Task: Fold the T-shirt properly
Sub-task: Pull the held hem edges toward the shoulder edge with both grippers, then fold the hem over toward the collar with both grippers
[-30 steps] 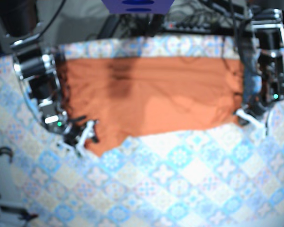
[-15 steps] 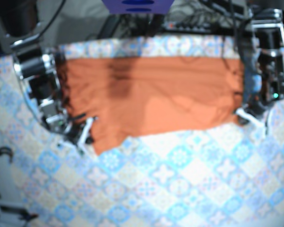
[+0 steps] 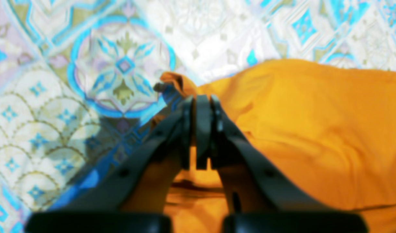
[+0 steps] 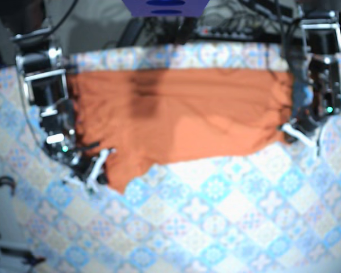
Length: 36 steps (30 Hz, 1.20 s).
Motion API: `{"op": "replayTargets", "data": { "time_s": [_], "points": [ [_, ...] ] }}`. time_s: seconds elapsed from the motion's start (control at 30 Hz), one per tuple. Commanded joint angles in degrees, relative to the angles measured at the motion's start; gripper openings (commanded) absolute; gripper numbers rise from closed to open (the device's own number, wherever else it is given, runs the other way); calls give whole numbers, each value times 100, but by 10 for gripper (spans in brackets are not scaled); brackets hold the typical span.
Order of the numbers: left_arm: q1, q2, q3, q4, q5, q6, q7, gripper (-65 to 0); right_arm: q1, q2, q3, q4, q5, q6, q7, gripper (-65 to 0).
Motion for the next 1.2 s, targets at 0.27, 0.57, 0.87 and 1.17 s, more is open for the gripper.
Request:
{"op": "replayTargets", "data": {
  "time_s": [0.27, 0.57, 0.87, 1.17],
  "points": [
    [357, -126, -37, 899, -53, -146, -58, -650, -742, 327, 780, 1349, 59, -45, -212, -650],
    [639, -311, -55, 907, -71, -321, -111, -650, -1533, 397, 1281, 1877, 50, -36, -204, -650],
    [683, -724, -37, 899, -62, -462, -313, -650, -2052, 397, 1703, 2272, 59, -36, -204, -650],
    [683, -847, -37, 899, -53, -462, -374, -650, -2491, 397, 1923, 2589, 59, -36, -204, -650]
  ]
}}
